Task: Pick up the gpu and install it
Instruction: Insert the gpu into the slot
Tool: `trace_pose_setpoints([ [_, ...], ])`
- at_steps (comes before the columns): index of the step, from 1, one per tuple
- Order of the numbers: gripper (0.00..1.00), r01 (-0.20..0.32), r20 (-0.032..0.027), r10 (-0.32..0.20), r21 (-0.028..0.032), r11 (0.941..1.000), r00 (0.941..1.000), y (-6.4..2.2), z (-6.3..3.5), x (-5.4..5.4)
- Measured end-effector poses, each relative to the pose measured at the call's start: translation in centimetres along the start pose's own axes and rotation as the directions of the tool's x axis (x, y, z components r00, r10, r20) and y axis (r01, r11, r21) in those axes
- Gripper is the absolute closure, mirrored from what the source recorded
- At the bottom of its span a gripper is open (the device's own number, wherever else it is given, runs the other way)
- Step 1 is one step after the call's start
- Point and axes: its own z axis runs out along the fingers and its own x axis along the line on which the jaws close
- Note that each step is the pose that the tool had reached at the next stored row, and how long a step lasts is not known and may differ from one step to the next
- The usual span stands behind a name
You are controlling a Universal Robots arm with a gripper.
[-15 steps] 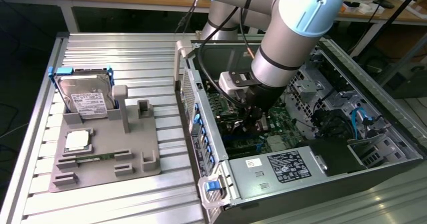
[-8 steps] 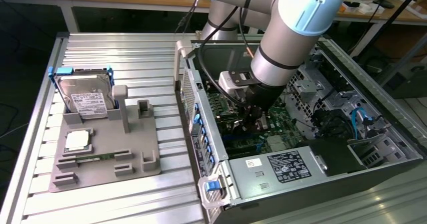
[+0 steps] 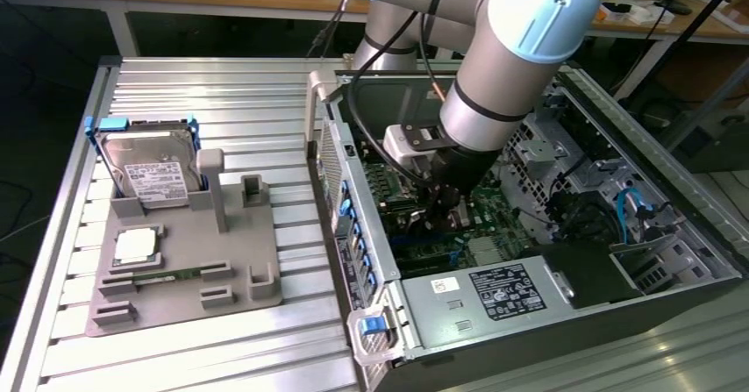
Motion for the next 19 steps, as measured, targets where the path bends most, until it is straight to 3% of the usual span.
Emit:
trace_pose_setpoints([
  [19,0.73,-0.028,-0.0037,0.028,0.001,0.9996,0.9996,0.01,0.0,0.06],
])
